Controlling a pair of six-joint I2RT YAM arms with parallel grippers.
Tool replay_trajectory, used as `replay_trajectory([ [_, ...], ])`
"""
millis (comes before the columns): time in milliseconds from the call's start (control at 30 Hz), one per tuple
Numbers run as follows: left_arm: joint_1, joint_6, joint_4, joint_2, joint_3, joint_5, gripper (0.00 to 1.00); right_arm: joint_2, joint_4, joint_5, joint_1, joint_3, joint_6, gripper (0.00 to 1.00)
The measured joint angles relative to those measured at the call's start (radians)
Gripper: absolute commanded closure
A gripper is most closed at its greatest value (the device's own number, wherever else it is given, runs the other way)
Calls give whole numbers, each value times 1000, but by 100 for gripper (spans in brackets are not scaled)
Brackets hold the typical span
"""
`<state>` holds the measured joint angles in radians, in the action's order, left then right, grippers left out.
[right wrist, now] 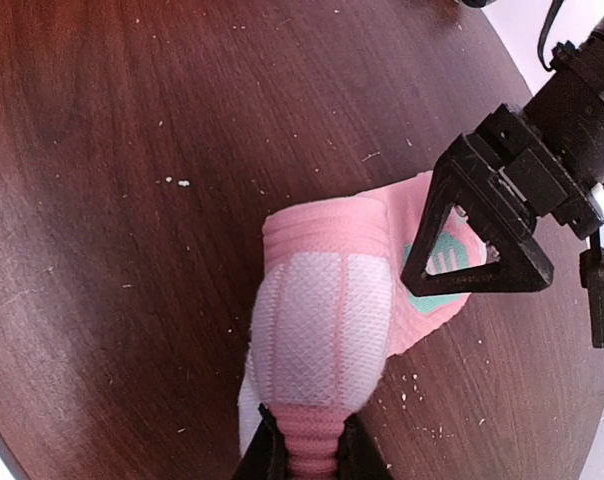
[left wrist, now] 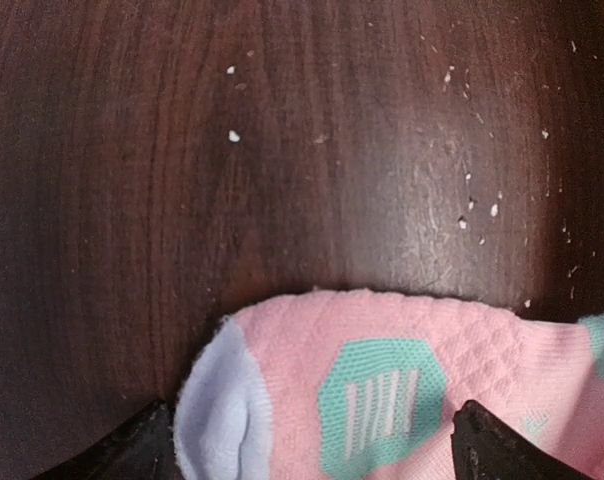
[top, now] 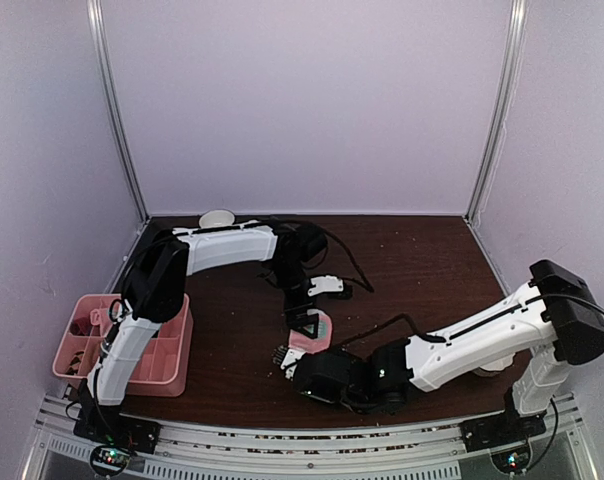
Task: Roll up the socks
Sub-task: Roll the sock.
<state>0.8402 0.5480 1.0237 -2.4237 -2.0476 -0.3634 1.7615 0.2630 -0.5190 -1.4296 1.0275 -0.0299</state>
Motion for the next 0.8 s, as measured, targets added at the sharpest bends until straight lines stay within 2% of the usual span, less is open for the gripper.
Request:
replay_trajectory([
  [100, 0, 5, 6, -2, -4, -1, 2, 35, -7, 7, 0, 7, 38, 100],
  [267, 1, 23, 10, -3, -4, -13, 2, 146, 3, 97, 6, 61, 104, 100],
  [433, 7, 39, 11, -4, -4, -38, 2, 187, 14, 209, 46, 137, 126, 100],
  [633, 1, 20, -34, 40, 57, 2, 2, 185, -51, 389, 127, 121, 57, 100],
  [800, -88, -47, -48, 168, 125, 90, 2, 195, -180, 465, 148, 59, -50, 100],
])
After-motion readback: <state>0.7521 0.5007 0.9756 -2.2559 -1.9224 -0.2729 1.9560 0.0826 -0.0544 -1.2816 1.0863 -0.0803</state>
